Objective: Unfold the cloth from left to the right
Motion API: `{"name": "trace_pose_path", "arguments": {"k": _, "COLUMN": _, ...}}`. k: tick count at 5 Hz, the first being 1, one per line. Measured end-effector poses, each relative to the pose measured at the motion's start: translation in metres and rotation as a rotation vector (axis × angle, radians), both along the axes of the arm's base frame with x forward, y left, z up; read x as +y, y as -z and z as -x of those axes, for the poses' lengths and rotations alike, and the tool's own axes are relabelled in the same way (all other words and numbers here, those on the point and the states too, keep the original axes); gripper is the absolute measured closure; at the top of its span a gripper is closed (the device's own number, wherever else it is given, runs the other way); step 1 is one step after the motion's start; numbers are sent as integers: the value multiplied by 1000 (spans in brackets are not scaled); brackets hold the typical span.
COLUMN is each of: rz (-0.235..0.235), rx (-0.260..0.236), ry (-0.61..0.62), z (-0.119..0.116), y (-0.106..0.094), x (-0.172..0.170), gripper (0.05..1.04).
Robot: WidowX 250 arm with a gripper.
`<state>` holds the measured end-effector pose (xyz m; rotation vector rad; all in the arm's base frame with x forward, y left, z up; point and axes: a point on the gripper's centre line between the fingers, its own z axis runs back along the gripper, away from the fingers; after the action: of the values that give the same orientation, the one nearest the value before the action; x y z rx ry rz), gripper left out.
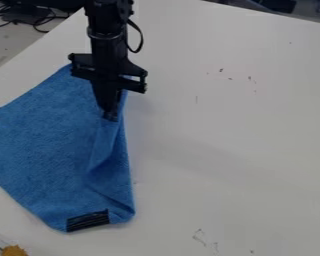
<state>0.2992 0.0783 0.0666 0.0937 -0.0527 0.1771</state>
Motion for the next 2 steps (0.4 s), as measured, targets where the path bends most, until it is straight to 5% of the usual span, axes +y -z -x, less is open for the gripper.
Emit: {"name": "trace_pose_path", "arguments": {"k": 2, "rz": 37, "rx": 22, "ry": 144, "z": -34, "y": 14, "x": -39, "gripper": 1029}}
